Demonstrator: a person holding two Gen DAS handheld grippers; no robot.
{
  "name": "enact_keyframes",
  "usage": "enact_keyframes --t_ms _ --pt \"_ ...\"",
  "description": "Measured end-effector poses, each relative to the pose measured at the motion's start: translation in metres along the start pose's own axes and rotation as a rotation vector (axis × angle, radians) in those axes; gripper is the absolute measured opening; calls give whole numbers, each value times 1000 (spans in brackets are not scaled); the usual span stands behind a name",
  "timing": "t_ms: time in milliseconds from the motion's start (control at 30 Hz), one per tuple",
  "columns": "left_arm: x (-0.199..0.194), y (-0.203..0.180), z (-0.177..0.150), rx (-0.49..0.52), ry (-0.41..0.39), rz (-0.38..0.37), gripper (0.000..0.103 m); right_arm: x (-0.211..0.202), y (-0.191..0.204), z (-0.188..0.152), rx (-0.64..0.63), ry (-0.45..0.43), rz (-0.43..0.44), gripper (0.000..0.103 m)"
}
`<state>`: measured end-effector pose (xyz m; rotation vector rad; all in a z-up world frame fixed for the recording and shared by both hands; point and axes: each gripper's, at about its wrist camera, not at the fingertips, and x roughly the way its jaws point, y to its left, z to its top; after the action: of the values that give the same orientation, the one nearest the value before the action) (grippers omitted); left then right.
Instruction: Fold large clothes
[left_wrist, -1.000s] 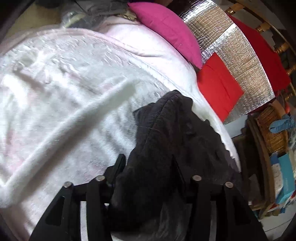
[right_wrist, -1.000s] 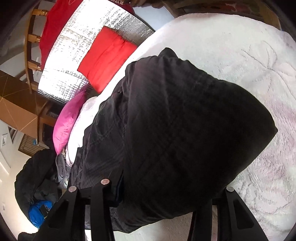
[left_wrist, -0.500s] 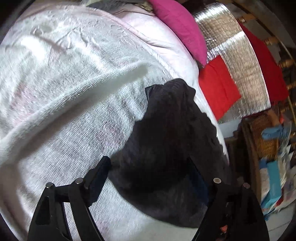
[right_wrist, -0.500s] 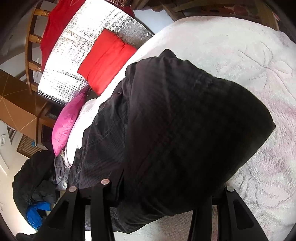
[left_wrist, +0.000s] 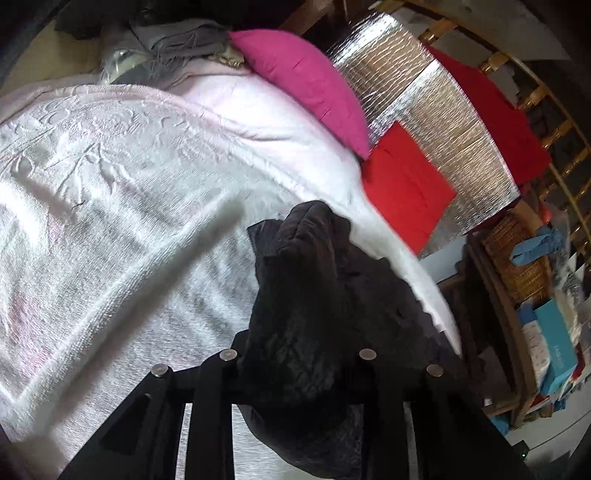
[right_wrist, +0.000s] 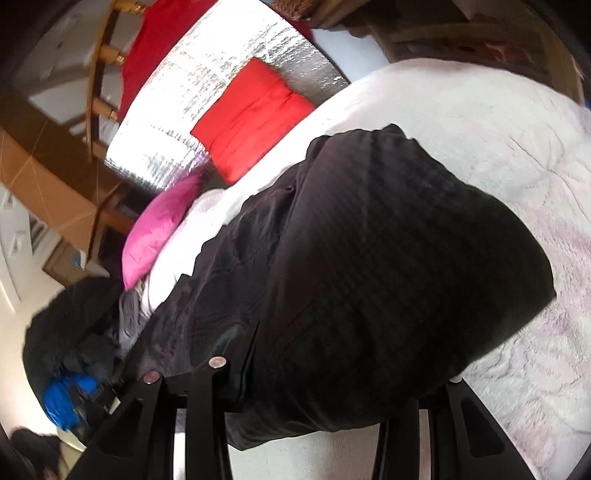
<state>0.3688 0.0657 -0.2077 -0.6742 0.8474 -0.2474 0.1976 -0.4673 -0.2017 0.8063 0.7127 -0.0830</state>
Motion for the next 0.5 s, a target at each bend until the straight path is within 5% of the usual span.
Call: enact_keyframes --t_ms 67,233,367,433,500 --pt "15 9 -7 -24 90 59 35 12 -11 -2 47 50 -36 51" --pt "4 22 0 -80 177 39 53 6 -37 10 229 175 36 60" --pt "-24 30 8 -35 146 61 62 -31 -53 20 206 225 57 60" --pt "-39 30 13 12 96 90 66 -52 -66 28 200 183 44 63" --pt "-47 24 21 67 45 119 71 -79 -86 38 225 82 8 77"
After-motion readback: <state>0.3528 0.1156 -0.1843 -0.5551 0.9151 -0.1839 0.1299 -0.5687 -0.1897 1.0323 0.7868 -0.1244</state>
